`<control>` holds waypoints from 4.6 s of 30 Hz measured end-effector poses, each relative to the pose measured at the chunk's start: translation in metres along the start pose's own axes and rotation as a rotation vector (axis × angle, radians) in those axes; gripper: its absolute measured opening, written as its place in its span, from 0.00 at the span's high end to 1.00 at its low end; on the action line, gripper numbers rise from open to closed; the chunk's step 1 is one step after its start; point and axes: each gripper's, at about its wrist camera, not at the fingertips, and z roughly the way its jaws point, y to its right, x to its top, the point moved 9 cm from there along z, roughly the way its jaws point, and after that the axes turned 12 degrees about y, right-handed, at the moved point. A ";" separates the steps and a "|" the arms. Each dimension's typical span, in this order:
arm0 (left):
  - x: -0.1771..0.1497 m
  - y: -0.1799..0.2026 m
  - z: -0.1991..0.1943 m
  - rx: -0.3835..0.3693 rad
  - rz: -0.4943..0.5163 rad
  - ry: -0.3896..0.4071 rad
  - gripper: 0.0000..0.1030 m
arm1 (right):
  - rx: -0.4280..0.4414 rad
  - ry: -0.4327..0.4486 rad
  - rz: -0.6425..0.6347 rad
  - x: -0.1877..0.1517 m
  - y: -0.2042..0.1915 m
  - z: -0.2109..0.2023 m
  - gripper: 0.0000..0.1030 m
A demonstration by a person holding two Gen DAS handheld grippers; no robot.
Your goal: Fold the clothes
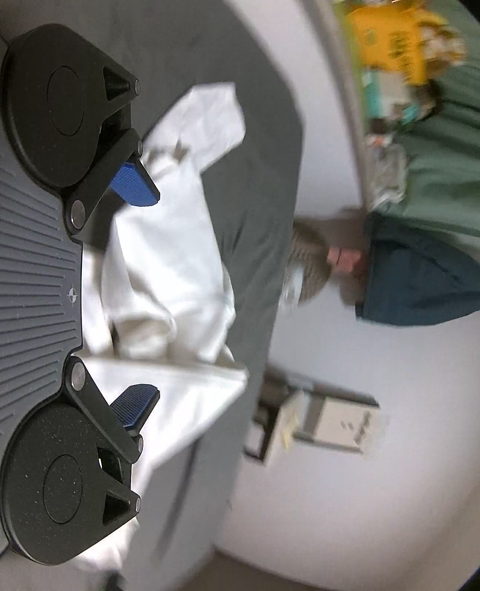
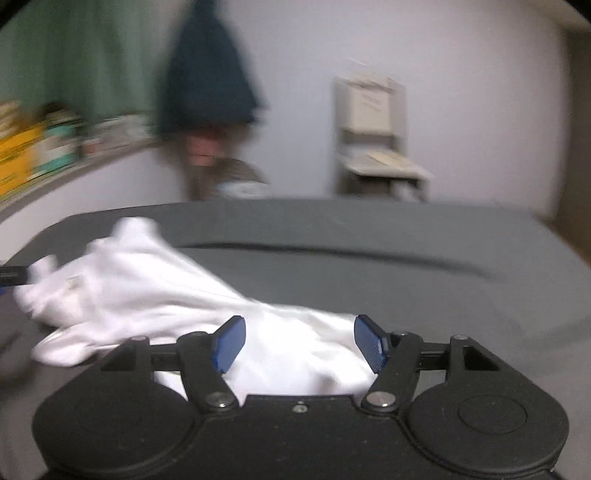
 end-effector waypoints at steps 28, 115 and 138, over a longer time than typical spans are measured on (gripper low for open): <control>-0.002 -0.005 0.018 0.083 0.126 0.109 0.00 | 0.056 0.200 -0.047 0.122 0.059 0.120 0.99; -0.049 0.062 0.050 -0.117 0.795 -0.006 0.30 | 0.360 -0.059 -0.652 -0.074 -0.097 0.048 0.95; -0.036 0.028 -0.077 -0.580 1.051 -0.069 0.97 | 0.637 -0.174 -0.317 -0.057 0.014 -0.091 0.96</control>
